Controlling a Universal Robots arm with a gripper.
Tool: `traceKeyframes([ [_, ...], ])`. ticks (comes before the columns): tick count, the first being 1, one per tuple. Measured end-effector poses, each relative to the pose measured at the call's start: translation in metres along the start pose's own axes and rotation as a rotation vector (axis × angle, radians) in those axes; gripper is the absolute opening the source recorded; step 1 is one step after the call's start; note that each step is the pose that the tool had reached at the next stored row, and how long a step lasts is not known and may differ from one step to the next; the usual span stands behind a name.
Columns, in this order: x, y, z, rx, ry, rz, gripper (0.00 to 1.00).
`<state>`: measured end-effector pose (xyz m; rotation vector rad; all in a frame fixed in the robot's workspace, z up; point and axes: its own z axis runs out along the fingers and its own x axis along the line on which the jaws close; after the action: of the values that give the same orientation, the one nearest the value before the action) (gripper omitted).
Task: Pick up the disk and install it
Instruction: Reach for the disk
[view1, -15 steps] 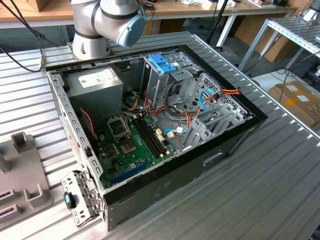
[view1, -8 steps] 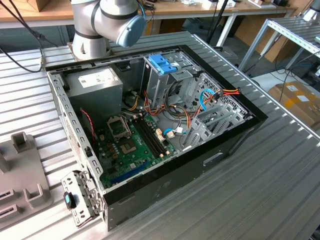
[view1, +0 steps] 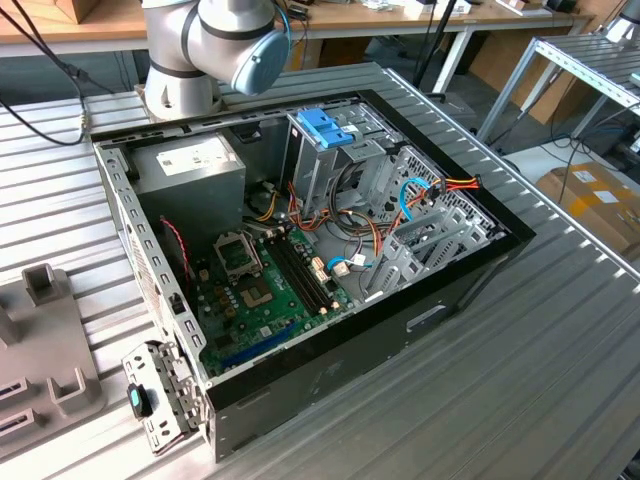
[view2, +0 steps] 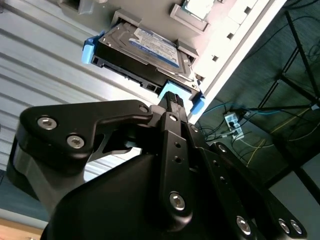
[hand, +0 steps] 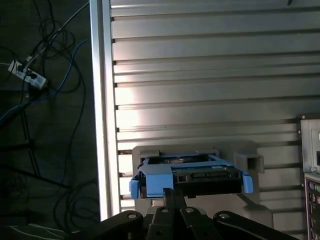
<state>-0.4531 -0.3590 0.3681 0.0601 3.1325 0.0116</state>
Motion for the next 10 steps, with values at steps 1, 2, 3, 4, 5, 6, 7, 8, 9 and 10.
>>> traceKeyframes([
  [1, 0.0003, 0.0004, 0.0003, 0.0007, 0.0001, -0.009, 0.11],
  [2, 0.0014, 0.0008, 0.0005, 0.0015, 0.0005, -0.013, 0.11],
  [3, 0.0031, 0.0013, 0.0009, 0.0020, 0.0004, -0.015, 0.11],
  [4, 0.0051, 0.0016, 0.0015, 0.0025, 0.0004, -0.017, 0.11],
  [5, 0.0079, 0.0018, 0.0033, 0.0034, 0.0009, -0.020, 0.11],
  [6, 0.0084, 0.0017, 0.0046, 0.0040, 0.0022, -0.025, 0.11],
  [7, 0.0085, 0.0017, 0.0059, 0.0043, 0.0033, -0.030, 0.11],
  [8, 0.0086, 0.0018, 0.0065, 0.0049, 0.0042, -0.033, 0.11],
  [9, 0.0086, 0.0018, 0.0065, 0.0053, 0.0044, -0.034, 0.11],
  [10, 0.0086, 0.0018, 0.0066, 0.0054, 0.0043, -0.035, 0.11],
])
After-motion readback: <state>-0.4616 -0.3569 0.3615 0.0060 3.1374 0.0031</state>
